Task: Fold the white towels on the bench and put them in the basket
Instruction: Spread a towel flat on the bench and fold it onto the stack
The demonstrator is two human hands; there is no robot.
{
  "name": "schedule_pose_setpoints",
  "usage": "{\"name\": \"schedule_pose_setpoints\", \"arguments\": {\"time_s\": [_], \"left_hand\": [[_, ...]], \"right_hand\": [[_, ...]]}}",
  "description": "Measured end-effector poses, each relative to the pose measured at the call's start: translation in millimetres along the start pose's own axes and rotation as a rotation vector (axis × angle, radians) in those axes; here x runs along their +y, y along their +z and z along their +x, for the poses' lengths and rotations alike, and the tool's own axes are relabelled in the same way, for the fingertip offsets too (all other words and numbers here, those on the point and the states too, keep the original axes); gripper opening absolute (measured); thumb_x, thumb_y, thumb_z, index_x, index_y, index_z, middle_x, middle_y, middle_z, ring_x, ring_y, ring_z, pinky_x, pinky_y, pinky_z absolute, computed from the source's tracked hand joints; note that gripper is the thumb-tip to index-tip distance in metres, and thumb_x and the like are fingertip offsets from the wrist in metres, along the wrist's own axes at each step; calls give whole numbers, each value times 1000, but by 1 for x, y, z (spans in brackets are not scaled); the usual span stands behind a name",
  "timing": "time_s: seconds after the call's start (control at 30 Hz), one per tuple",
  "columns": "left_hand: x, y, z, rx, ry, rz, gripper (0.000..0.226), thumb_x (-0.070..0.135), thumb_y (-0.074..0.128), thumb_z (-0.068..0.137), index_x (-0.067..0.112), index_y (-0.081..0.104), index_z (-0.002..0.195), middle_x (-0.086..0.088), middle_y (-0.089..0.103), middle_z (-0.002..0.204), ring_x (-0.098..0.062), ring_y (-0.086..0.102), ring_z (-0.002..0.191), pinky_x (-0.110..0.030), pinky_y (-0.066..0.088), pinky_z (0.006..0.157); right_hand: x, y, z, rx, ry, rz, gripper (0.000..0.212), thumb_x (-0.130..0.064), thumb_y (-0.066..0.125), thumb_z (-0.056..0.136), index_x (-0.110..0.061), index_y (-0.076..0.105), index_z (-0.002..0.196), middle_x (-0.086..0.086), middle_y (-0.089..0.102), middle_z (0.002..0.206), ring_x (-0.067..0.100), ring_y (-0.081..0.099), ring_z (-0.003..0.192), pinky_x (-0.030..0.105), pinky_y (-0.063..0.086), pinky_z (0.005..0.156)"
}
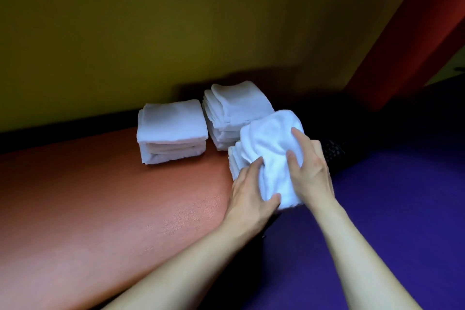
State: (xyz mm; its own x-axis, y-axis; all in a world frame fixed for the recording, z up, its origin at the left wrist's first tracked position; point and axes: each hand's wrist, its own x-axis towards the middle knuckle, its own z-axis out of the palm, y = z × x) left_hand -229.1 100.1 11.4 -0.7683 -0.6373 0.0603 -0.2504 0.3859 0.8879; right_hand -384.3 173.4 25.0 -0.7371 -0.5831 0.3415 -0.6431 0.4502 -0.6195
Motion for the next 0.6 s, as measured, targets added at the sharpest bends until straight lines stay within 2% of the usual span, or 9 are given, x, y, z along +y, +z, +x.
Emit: {"name": "schedule_pose_setpoints", "arguments": {"time_s": [0.1,0.17,0.23,0.3,0.37,0.43,0.5,0.6], "left_hand": [[3,-4,10,68,-4,-40,70,23,71,85,17,40,148,4,48,145,-14,41,135,-20,31,100],[-1,-6,16,65,-85,-22,67,25,70,86,15,41,145,-2,50,141,-20,44,132,-22,31,93],[-11,-8,18,16,-151,44,73,34,69,88,16,35,149,-8,46,142,-27,44,132,-28,35,98],[-19,-10,16,15,-161,144,76,44,66,87,27,31,152,-7,38,144,-31,42,130,-38,38,106],[-19,-11,14,85,-45,283,69,47,64,88,34,35,150,-3,32,148,-30,39,126,-43,39,106],[-17,-9,19,121,151,412,60,44,63,89,34,44,146,-3,32,153,-31,41,126,-43,40,102],[-16,-7,31,94,237,456,54,45,60,91,33,49,143,-5,30,158,-32,39,134,-44,34,103],[-24,-2,48,-29,161,460,52,52,50,97,36,45,146,-4,12,168,-26,13,152,-43,17,117]], "right_hand": [[-3,2,15,63,-42,-22,52,-28,56,99,-33,44,150,4,49,123,24,57,107,38,50,89],[-1,11,22,-72,17,-76,55,-27,57,99,-30,42,152,8,48,129,28,56,115,38,48,95],[-1,19,23,-232,111,-119,58,-30,57,99,-30,37,154,11,45,137,31,53,123,39,45,102],[0,13,23,-185,141,-57,53,-30,57,98,-33,43,148,8,47,139,27,53,124,42,44,106],[3,-5,21,-90,128,55,44,-23,59,95,-36,55,137,-2,53,134,14,55,120,41,45,106],[8,-23,16,-79,90,108,38,-17,62,93,-38,64,126,-13,55,129,-1,52,119,34,44,107],[15,-33,15,-129,23,116,34,-16,66,92,-37,70,118,-16,55,130,-8,47,124,26,40,109],[24,-25,24,-296,-2,152,28,-24,72,91,-41,73,114,-15,48,141,-7,40,135,17,31,108]]}}
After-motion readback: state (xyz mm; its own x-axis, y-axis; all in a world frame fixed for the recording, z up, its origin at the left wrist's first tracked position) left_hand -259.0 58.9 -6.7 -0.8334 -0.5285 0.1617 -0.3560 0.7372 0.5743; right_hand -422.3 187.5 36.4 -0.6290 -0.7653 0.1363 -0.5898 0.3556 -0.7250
